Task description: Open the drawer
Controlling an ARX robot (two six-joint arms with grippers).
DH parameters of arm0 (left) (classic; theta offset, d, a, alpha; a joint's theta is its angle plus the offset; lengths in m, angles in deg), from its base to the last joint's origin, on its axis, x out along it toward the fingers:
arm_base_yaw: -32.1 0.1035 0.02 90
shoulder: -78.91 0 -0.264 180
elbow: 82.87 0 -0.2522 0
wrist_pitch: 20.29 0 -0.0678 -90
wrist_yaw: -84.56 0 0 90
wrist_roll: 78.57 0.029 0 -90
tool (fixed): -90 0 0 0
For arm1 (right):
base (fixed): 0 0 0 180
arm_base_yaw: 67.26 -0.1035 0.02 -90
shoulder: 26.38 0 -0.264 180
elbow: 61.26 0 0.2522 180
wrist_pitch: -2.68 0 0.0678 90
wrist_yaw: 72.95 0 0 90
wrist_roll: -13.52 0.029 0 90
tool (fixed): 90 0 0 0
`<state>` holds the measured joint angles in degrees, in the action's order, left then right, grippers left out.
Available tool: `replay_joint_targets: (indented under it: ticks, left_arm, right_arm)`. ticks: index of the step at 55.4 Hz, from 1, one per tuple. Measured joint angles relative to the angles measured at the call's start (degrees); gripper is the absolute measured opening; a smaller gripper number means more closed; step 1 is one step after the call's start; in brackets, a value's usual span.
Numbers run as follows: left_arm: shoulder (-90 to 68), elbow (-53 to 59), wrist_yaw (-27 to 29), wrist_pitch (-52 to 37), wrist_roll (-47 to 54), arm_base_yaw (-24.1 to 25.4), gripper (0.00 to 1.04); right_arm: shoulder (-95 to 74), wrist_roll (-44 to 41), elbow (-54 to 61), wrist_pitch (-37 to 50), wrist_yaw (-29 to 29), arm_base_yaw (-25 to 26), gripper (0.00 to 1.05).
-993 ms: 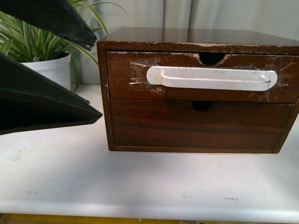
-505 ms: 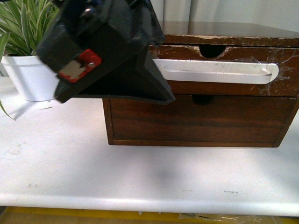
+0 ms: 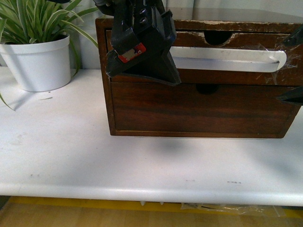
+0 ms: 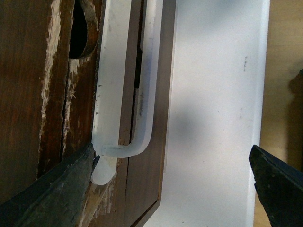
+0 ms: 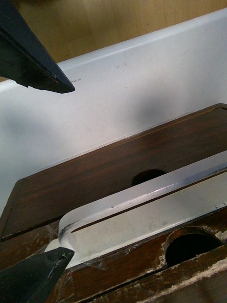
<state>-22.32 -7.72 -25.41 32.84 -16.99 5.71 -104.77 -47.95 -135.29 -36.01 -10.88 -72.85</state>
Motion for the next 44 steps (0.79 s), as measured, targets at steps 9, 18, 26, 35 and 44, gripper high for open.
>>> replay_joint_targets:
  ticks: [9,18,26,35,44]
  left_arm:
    - [-2.2,-1.2,0.9,0.1,0.8,0.3,0.99]
    - [-2.8,-1.5,0.7,0.1,1.1,0.4,0.99]
    - [-3.2,-1.4,1.0,-0.7,1.2,0.5,0.98]
    - [-3.3,-1.0,0.9,-0.9,1.5,0.2,0.98]
    - [-3.7,-0.9,2.2,0.3,3.2,-0.3,0.98]
  right_arm:
    - [-1.9,0.9,-0.8,1.2,-0.1,-0.7,0.96]
    - [-2.9,2.1,-1.2,1.7,-0.2,-1.1,0.96]
    - [-3.6,2.8,-1.6,2.6,-0.3,-1.6,0.96]
    - [-4.5,3.5,-2.0,3.6,-0.5,-1.9,0.96]
    - [-5.9,4.1,-3.1,3.9,-0.4,-2.3,0.96]
